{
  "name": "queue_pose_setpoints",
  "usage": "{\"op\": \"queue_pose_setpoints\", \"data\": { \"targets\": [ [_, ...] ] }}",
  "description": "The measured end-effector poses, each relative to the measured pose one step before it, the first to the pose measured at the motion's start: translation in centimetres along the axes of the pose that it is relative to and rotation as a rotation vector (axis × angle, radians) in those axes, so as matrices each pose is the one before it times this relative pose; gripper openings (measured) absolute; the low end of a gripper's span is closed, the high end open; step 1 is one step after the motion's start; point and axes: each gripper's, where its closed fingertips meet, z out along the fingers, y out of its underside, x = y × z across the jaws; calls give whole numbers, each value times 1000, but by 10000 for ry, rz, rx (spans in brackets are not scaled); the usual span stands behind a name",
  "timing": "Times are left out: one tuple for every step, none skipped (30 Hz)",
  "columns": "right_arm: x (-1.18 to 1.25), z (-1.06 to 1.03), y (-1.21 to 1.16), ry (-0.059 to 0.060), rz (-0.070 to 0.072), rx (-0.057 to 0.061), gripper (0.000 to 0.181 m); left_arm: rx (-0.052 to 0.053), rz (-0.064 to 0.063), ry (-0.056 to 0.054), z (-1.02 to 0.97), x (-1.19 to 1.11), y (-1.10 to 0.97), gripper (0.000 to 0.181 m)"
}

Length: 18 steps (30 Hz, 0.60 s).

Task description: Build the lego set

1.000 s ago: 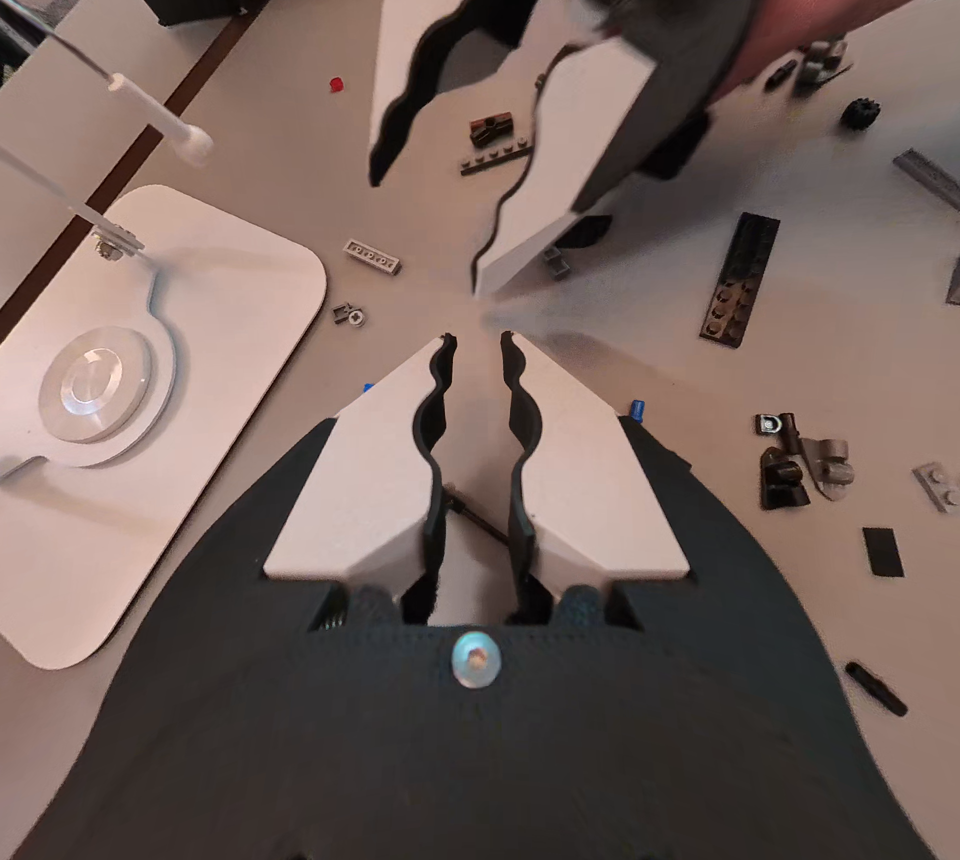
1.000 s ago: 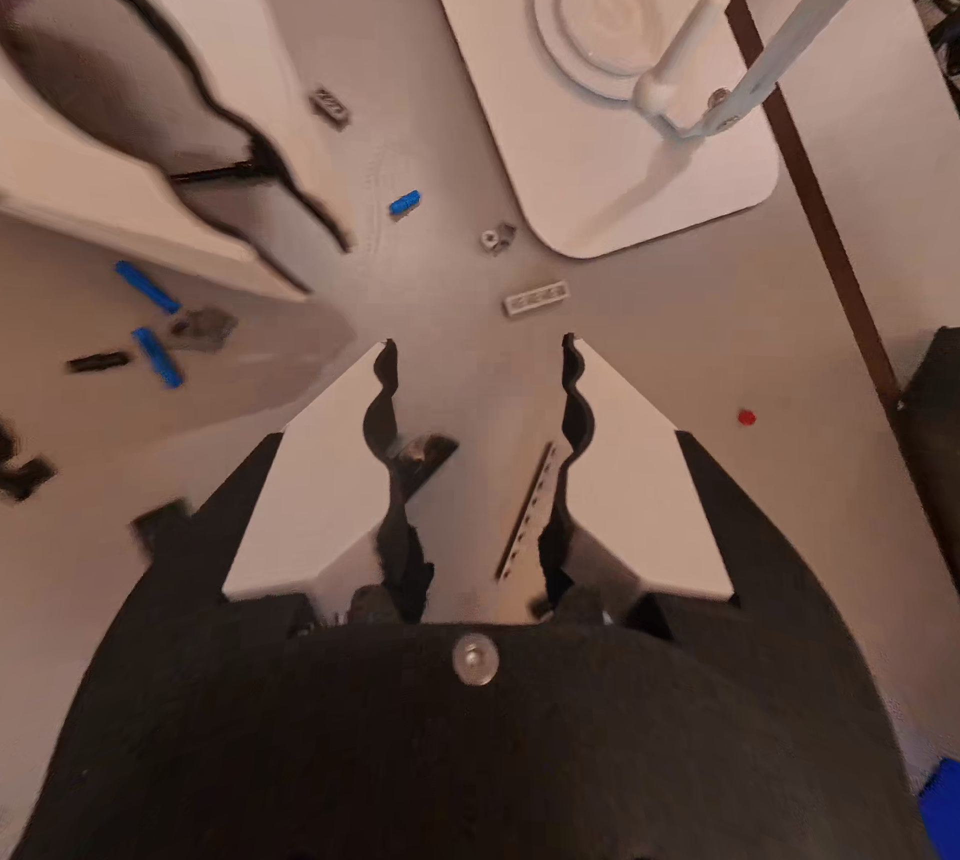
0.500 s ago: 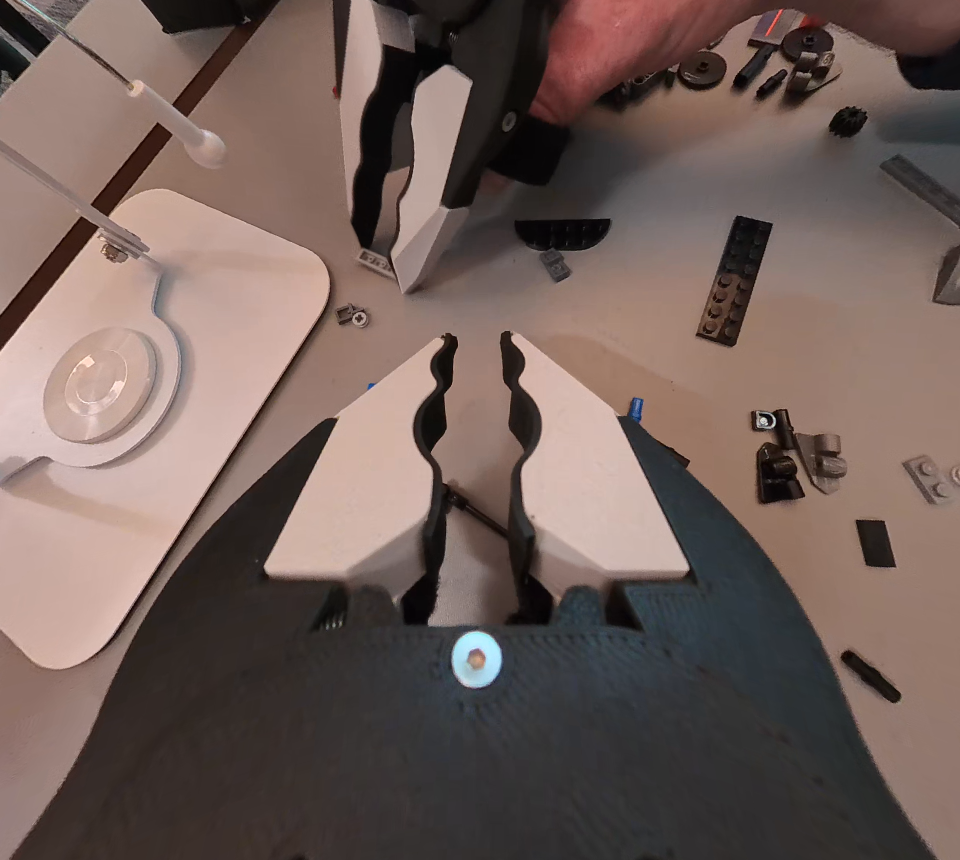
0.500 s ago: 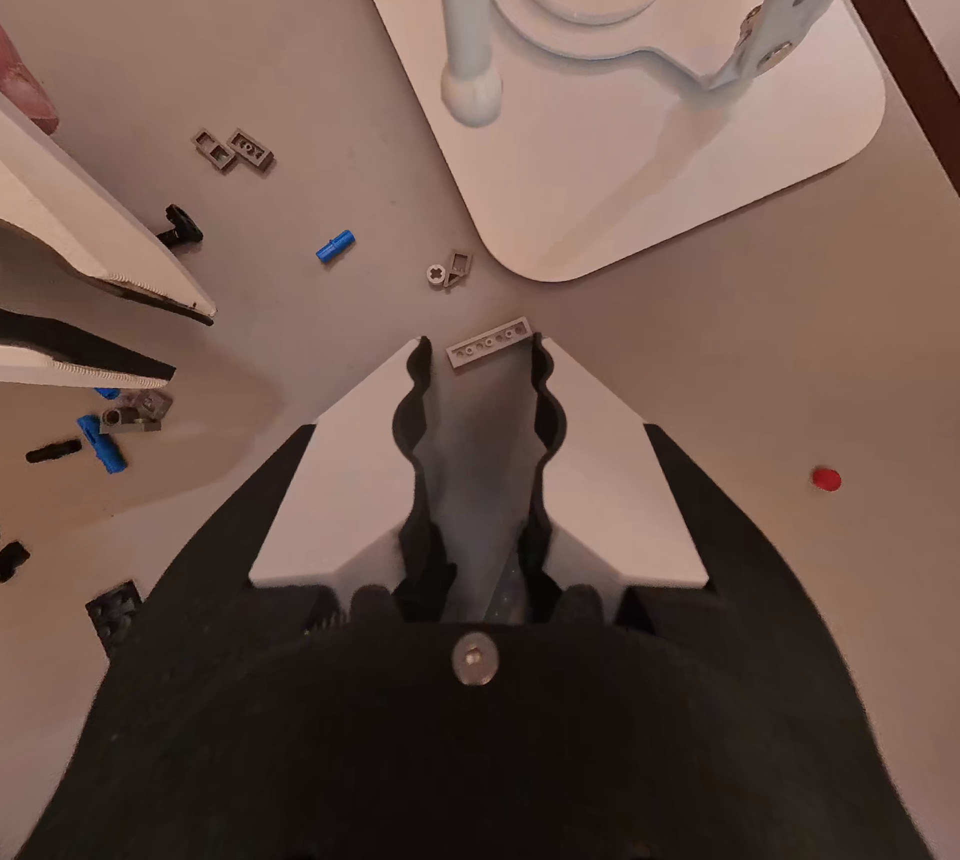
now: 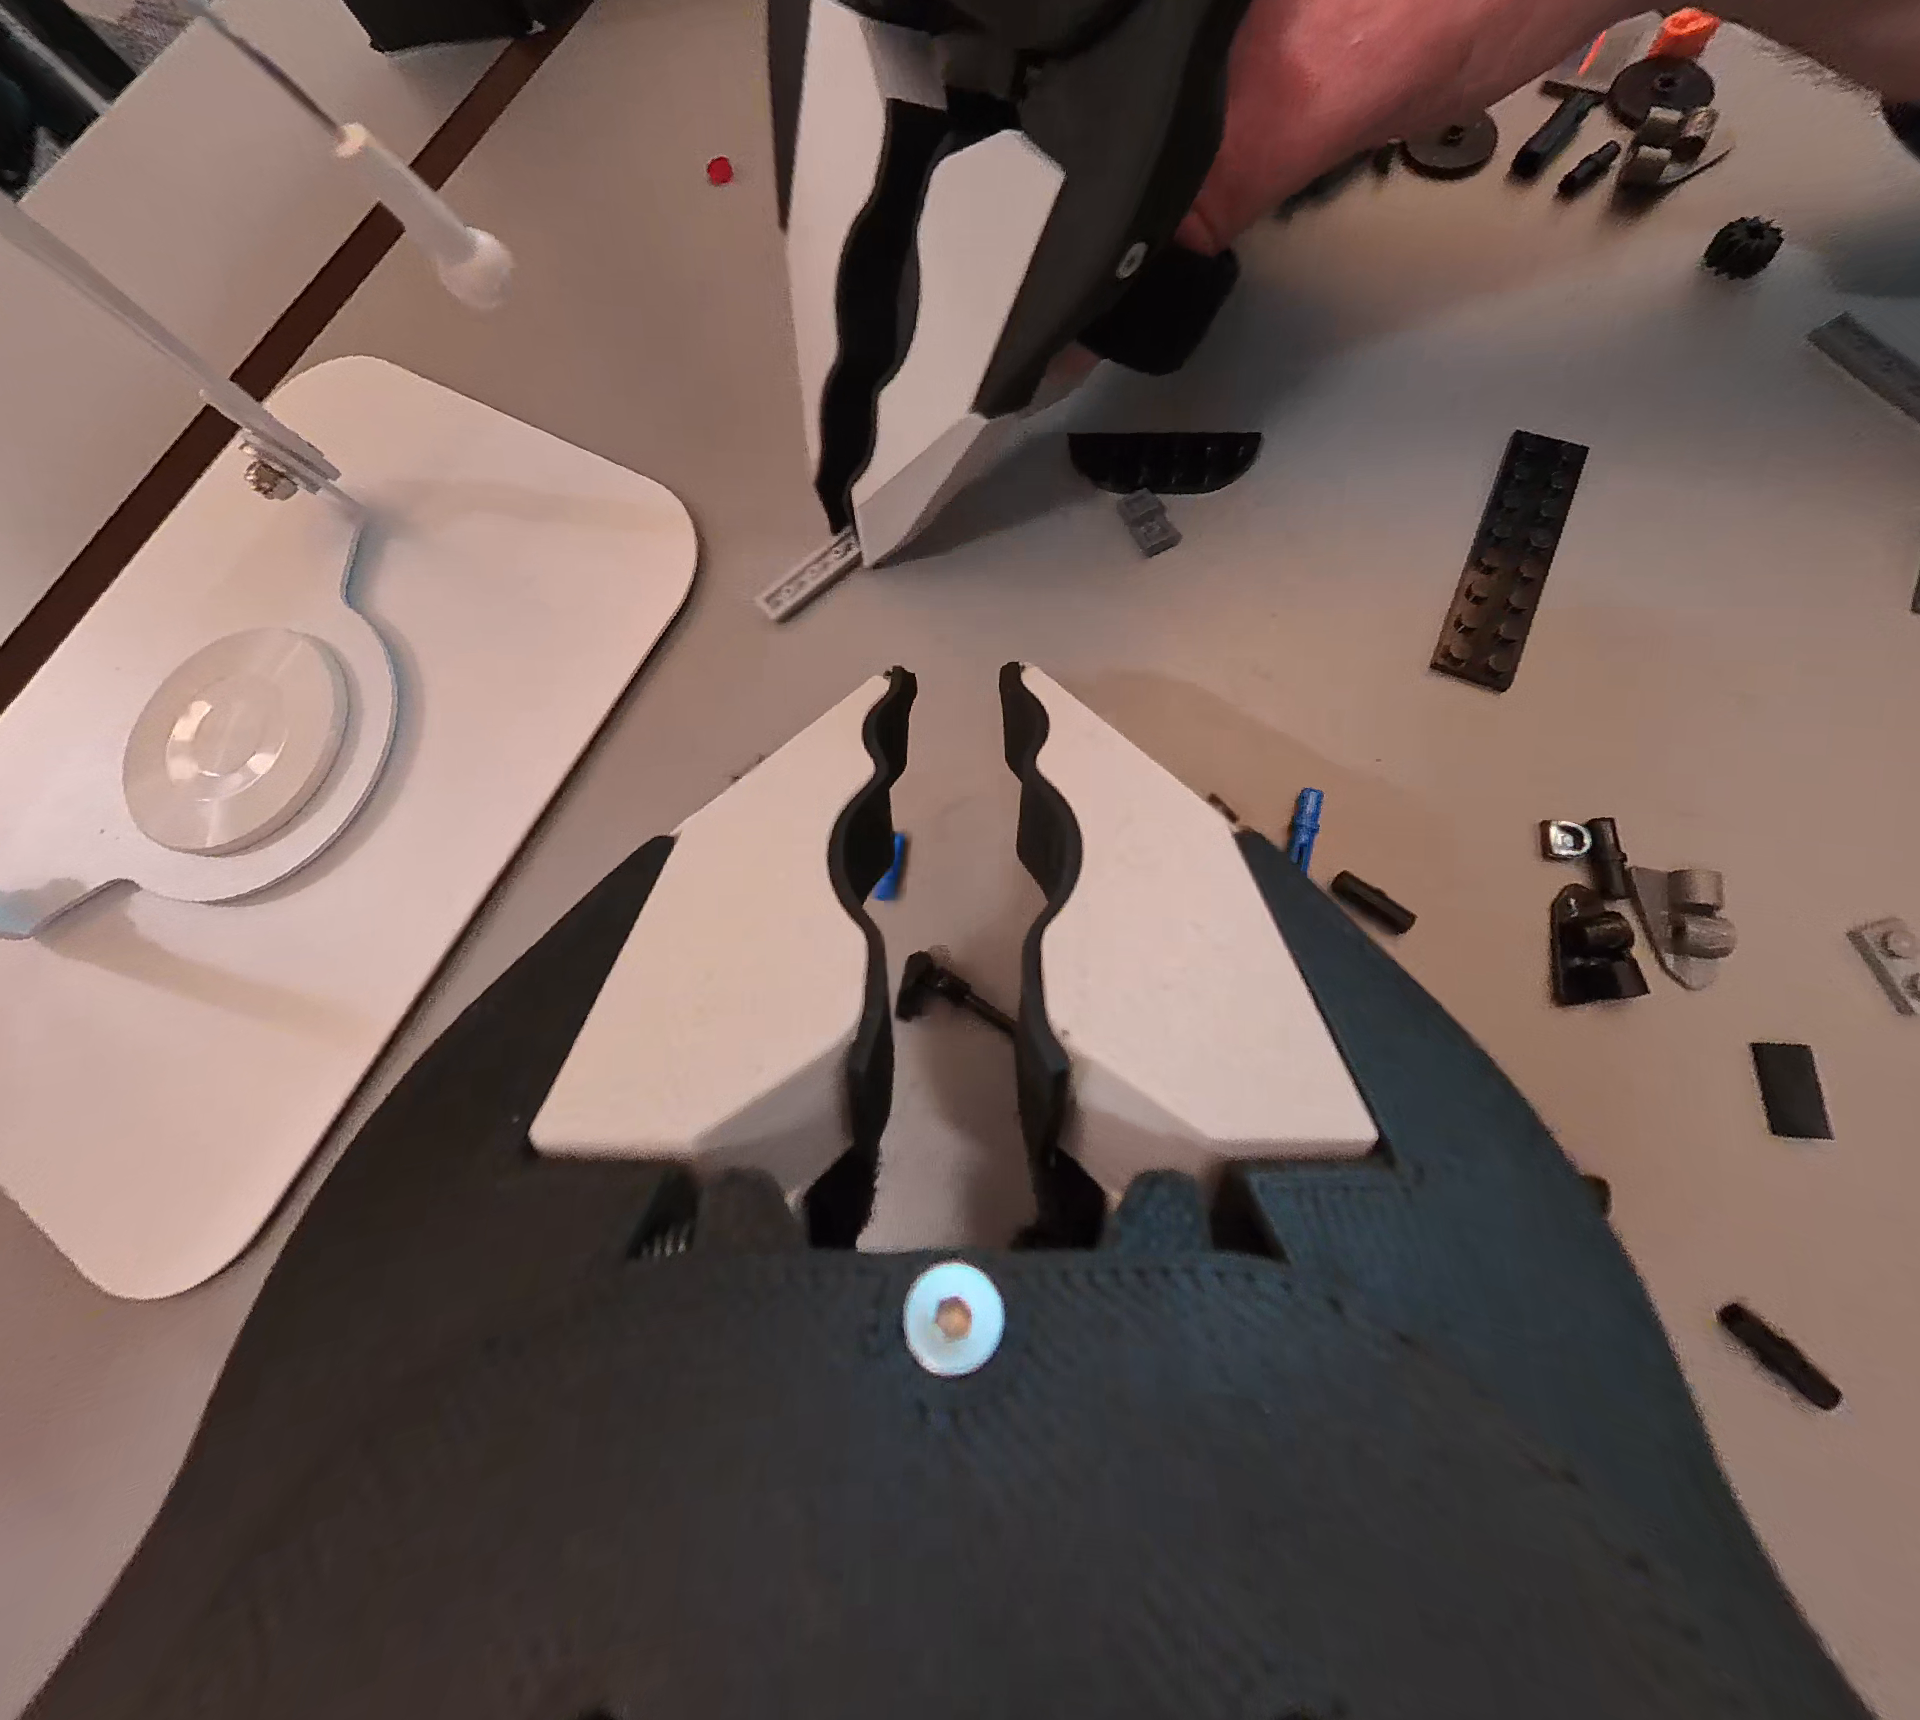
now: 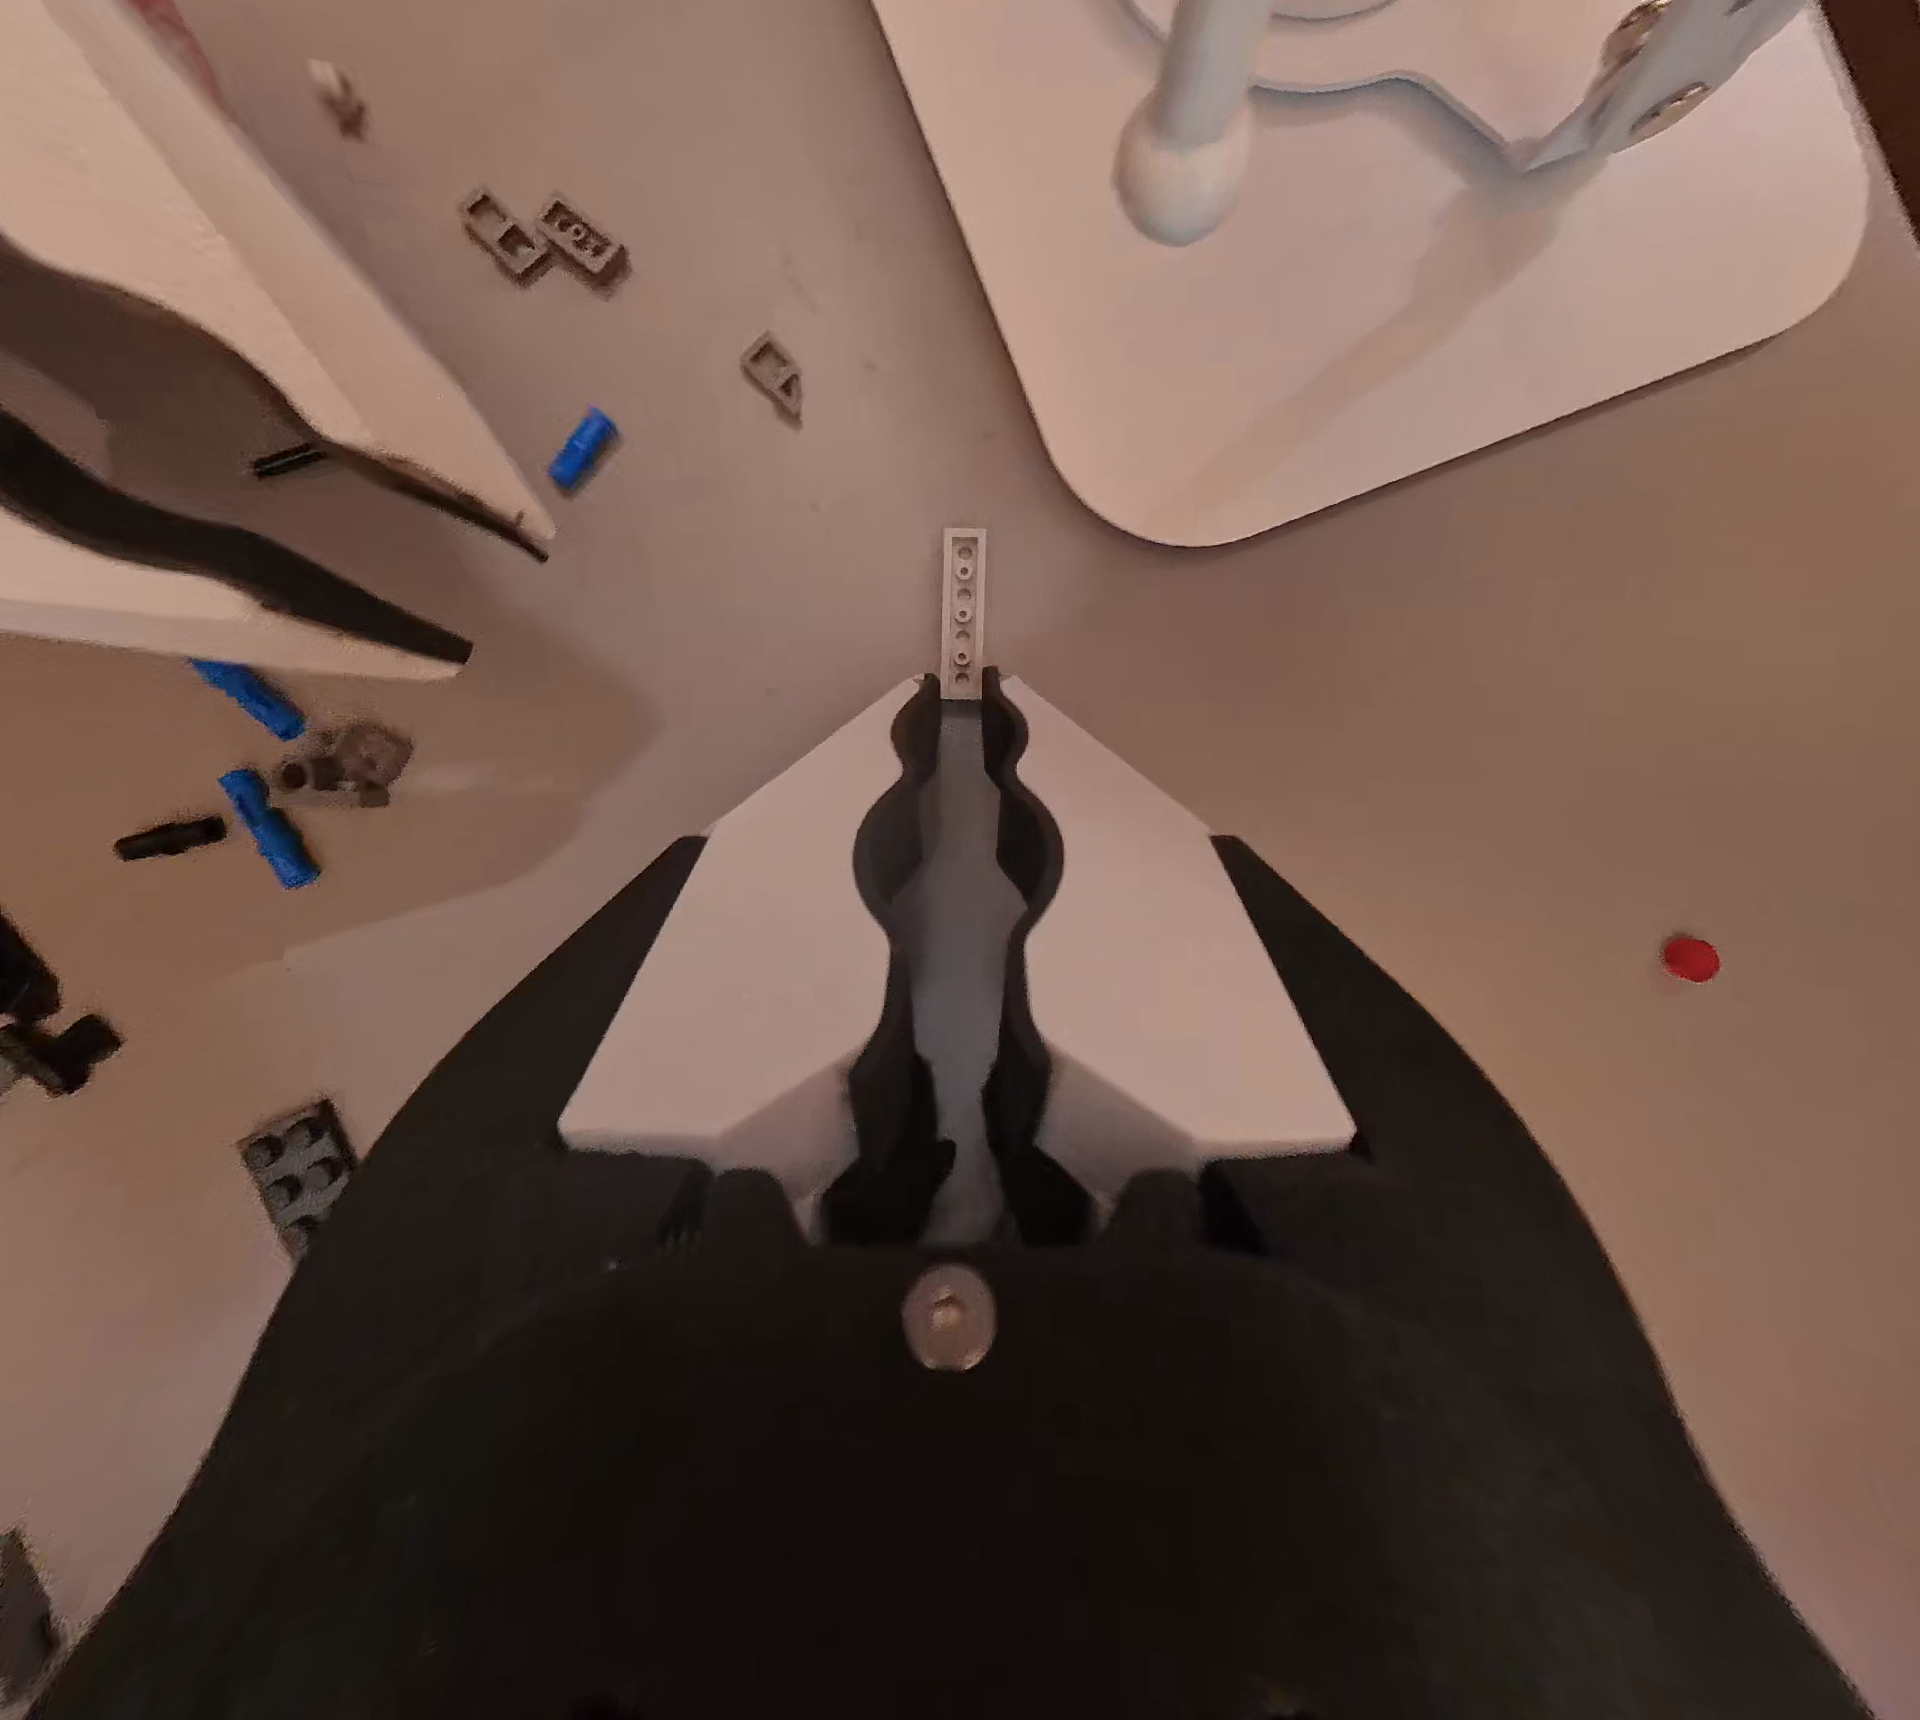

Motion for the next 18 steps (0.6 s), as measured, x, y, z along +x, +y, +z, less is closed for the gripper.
{"op": "queue_pose_setpoints", "data": {
  "targets": [
    [-71, -48, 47, 4, -44, -43, 6, 22, -11, -93, -178, -296, 7, 16],
    [33, -34, -4, 91, -99, -19, 6, 42, -56, -64, -191, -300, -10, 15],
    [-82, -16, -32, 17, -91, -17, 6, 59, -100, -18, -163, -259, 1, 15],
    [-182, -27, -141, -58, -53, 32, 6, 54, -103, -4, -134, -228, 28, 15],
    [-188, -85, -286, -84, 1, 129, 5, 18, -88, -31, -97, -245, 83, 15],
    [-184, -149, -263, -113, 63, 132, 6, -7, -71, -76, -51, -289, 125, 15],
    [-228, -208, -179, -133, 60, 85, 6, 35, -32, -71, -48, -242, 36, 17],
    [-284, -298, -135, -130, 13, 69, 6, 67, 40, -37, -72, -117, -72, 21],
    [-352, -380, -155, -136, -8, 96, 6, 10, 99, -148, -67, -214, -48, 25],
    [-530, -425, -152, -226, -3, 105, 6, -65, 230, -261, -59, -297, 30, 28],
    [-713, -429, -149, -323, -20, 110, 6, -81, 327, -240, -16, -170, 45, 32],
    [-745, -425, -158, -338, -28, 125, 6, -43, 330, -154, 35, 17, -12, 36],
    [-799, -375, -165, -377, -4, 109, 6, 25, 329, -82, 56, 163, -120, 39],
    [-884, -335, -232, -423, -13, 128, 6, 73, 378, -43, 60, 302, -204, 39],
    [-895, -293, -332, -422, -31, 181, 6, 66, 402, -27, 44, 354, -219, 38],
    [-834, -238, -366, -394, -14, 183, 6, 107, 399, 33, -6, 465, -308, 36],
    [-632, -176, -291, -292, 15, 129, 6, 117, 341, 51, -29, 465, -332, 31],
    [-505, -122, -161, -247, 37, 64, 6, 78, 242, 32, -31, 347, -268, 26]
  ]
}}
